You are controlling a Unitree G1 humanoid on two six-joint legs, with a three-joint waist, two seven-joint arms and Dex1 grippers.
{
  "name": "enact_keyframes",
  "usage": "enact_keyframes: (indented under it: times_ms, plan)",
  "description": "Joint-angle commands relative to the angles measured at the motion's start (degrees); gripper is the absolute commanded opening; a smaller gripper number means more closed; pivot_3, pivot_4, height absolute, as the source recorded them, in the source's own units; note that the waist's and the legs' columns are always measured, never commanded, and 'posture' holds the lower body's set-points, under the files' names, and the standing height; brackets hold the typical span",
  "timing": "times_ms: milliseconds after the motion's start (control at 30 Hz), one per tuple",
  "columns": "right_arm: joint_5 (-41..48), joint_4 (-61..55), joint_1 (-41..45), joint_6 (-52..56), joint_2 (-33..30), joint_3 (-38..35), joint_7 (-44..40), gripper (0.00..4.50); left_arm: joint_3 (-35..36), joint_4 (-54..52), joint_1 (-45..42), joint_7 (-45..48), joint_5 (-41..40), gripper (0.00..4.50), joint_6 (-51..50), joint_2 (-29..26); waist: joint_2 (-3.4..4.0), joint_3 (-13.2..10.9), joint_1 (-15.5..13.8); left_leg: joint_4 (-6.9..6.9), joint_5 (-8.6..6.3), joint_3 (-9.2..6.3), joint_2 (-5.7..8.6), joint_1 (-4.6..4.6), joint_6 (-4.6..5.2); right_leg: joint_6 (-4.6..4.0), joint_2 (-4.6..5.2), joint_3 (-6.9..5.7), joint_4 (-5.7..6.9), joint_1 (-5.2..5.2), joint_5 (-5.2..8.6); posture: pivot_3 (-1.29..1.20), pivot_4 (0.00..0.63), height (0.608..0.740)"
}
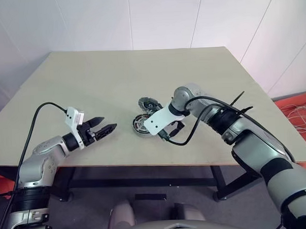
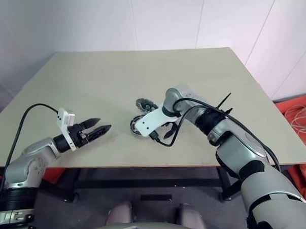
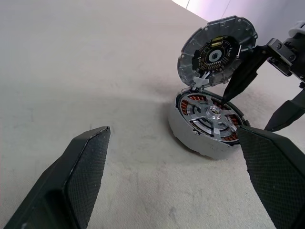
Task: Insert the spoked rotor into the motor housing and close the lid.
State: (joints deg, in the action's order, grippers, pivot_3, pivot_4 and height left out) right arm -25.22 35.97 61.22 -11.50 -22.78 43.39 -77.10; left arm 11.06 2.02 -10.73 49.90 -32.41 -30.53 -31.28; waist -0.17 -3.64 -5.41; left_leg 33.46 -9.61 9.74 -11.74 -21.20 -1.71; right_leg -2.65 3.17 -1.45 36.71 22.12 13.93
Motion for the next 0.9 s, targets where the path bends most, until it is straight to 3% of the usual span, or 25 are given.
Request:
enact_keyframes:
  times_ms: [33,133,233,600,900]
  plan:
    - [-1.67,1.95,2.92,-2.61,0.72,-0.78,1.22,4.47,1.09,-2.11,-0.17,-0.04,-0.88,4.50,0.59,-0.06,0.00,0.00,0.02,0.00,0.00,0.00,0.00,0.00,0.00,0.00,0.00,0.00,0.00,0.00,0.00,0.00,0.000,0.740]
    - [-2.14,3.11,3.14,-3.50,1.44,-0.90,1.10,4.47,1.13,-2.19,-0.05,-0.06,-0.94,4.50,0.67,-0.03,0.00,0.00,0.03,0.00,0.00,0.00,0.00,0.00,0.00,-0.01,0.00,0.00,0.00,0.00,0.00,0.00,0.000,0.740]
    - [-2.13,3.02,2.86,-4.05,2.05,-1.14,0.51,3.88,1.26,-2.26,0.09,-0.08,-0.97,4.50,0.78,-0.10,0.00,0.00,0.03,0.00,0.00,0.00,0.00,-0.01,0.01,-0.01,0.00,0.00,0.00,0.01,0.00,0.00,0.000,0.740]
    - [-1.27,-1.56,0.00,-3.10,2.79,-1.37,-2.03,0.08,0.88,-1.87,-0.46,-0.03,-0.76,4.50,0.85,-0.07,0.00,0.00,0.04,-0.02,-0.01,0.00,-0.01,0.03,0.02,-0.03,-0.01,0.00,0.00,-0.02,0.01,0.00,0.000,0.740]
    - [-0.52,-6.67,-0.39,4.82,2.46,-3.50,-4.40,0.01,0.65,-1.58,-0.70,0.08,-0.64,4.50,0.84,-0.05,0.00,0.00,-0.10,-0.01,-0.02,-0.01,0.00,0.00,0.03,-0.03,-0.01,0.00,0.00,-0.02,0.02,0.00,0.000,0.740]
